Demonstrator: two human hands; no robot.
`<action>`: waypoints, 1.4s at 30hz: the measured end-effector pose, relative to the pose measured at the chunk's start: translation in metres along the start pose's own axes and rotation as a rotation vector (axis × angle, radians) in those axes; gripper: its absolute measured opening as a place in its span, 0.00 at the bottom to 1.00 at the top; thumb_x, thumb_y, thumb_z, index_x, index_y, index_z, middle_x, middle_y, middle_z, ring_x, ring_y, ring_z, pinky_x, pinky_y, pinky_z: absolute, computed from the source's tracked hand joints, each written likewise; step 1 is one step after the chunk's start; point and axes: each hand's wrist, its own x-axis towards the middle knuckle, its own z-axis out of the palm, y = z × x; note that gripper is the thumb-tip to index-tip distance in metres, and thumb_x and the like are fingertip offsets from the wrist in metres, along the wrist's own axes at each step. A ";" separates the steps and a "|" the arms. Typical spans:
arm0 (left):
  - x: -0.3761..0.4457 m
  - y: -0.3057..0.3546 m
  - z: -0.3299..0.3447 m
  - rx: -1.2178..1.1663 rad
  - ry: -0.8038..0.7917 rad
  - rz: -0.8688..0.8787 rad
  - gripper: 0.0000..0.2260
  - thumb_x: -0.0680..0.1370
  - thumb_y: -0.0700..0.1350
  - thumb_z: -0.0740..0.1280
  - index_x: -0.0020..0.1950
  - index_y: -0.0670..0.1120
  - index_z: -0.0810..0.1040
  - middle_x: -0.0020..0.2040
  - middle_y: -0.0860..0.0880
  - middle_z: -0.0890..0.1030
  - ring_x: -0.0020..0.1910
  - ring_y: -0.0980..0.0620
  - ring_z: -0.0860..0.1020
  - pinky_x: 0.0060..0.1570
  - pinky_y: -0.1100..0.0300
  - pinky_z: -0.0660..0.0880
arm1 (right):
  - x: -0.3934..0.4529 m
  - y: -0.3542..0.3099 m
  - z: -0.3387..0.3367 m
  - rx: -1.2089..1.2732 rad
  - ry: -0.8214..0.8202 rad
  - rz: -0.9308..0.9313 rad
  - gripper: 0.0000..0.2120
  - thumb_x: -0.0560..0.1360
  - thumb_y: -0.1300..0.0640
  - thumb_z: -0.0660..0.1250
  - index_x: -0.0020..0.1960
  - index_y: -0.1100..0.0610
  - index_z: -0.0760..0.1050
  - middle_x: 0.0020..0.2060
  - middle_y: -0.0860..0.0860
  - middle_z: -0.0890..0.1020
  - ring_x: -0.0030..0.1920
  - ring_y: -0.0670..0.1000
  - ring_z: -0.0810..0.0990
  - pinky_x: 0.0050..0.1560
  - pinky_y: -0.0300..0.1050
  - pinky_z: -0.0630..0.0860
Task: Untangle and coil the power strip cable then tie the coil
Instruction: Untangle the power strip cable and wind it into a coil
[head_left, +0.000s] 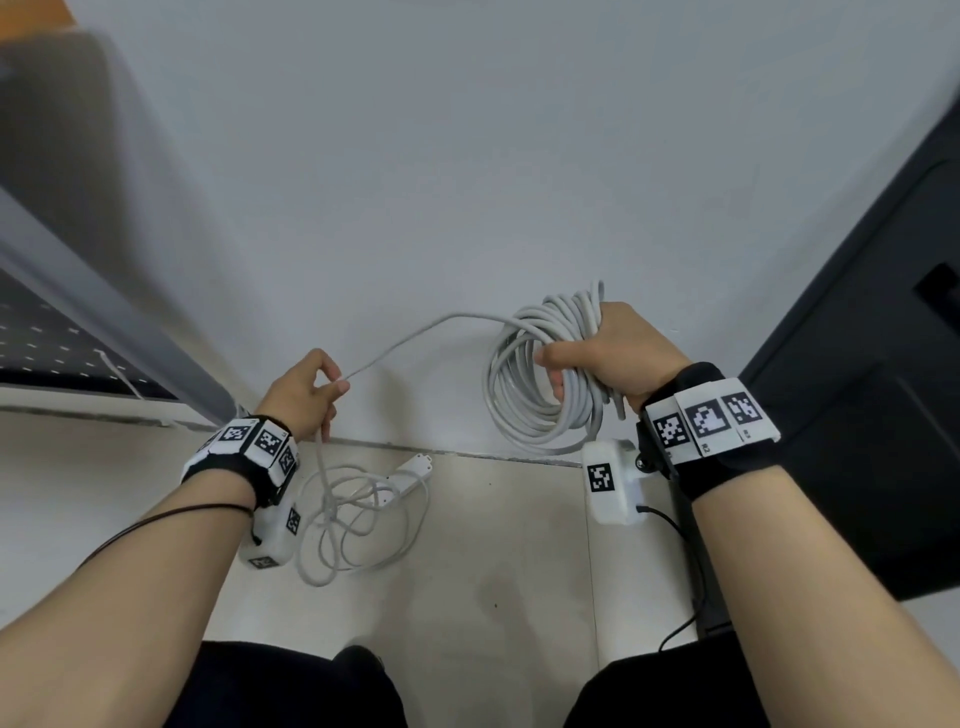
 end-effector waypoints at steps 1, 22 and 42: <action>0.000 0.004 -0.001 0.039 -0.007 0.007 0.10 0.80 0.46 0.66 0.39 0.54 0.71 0.26 0.47 0.74 0.23 0.47 0.73 0.25 0.62 0.68 | 0.001 0.000 -0.001 -0.004 0.017 -0.001 0.08 0.72 0.62 0.73 0.35 0.63 0.80 0.27 0.54 0.82 0.27 0.50 0.81 0.27 0.37 0.74; -0.063 0.128 0.022 -0.142 -0.688 0.451 0.02 0.73 0.46 0.73 0.42 0.52 0.86 0.38 0.51 0.84 0.41 0.59 0.80 0.47 0.69 0.73 | 0.007 0.007 0.040 -0.210 -0.081 0.061 0.27 0.67 0.46 0.78 0.54 0.67 0.79 0.46 0.62 0.84 0.45 0.57 0.84 0.50 0.55 0.79; -0.064 0.128 0.021 -0.330 -0.336 0.471 0.07 0.71 0.42 0.77 0.41 0.43 0.80 0.30 0.44 0.78 0.32 0.48 0.77 0.36 0.59 0.77 | 0.009 0.009 0.048 -0.286 -0.188 0.079 0.24 0.66 0.44 0.78 0.50 0.62 0.78 0.42 0.56 0.84 0.44 0.56 0.83 0.49 0.51 0.80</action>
